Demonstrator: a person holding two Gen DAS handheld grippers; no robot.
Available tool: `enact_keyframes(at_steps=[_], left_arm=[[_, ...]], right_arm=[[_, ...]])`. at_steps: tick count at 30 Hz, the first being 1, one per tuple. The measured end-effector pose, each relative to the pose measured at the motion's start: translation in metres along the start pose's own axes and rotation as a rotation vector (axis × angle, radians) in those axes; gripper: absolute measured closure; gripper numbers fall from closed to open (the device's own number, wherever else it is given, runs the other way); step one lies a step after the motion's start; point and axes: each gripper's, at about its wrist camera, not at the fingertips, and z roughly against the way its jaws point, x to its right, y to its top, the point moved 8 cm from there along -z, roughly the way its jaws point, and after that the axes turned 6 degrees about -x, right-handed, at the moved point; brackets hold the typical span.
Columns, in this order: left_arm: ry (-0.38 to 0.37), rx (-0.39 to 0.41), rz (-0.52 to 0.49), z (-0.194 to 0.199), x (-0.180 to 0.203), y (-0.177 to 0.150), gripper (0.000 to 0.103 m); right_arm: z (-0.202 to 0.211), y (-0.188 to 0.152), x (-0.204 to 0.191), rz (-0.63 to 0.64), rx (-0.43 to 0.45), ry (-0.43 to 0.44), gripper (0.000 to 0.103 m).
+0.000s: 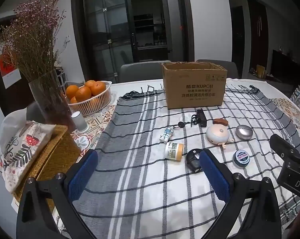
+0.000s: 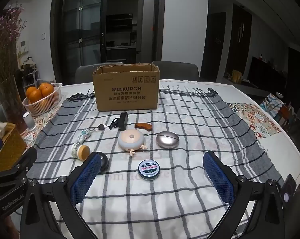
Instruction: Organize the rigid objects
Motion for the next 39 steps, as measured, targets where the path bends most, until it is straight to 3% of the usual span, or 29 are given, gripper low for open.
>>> enact_keyframes(at_steps=[39], left_arm=[[-0.037,0.030,0.010,0.0033,0.0002,0.0013,0.000]], right_arm=[[0.0005,-0.0007,-0.0054,-0.010,0.012,0.028,0.000]])
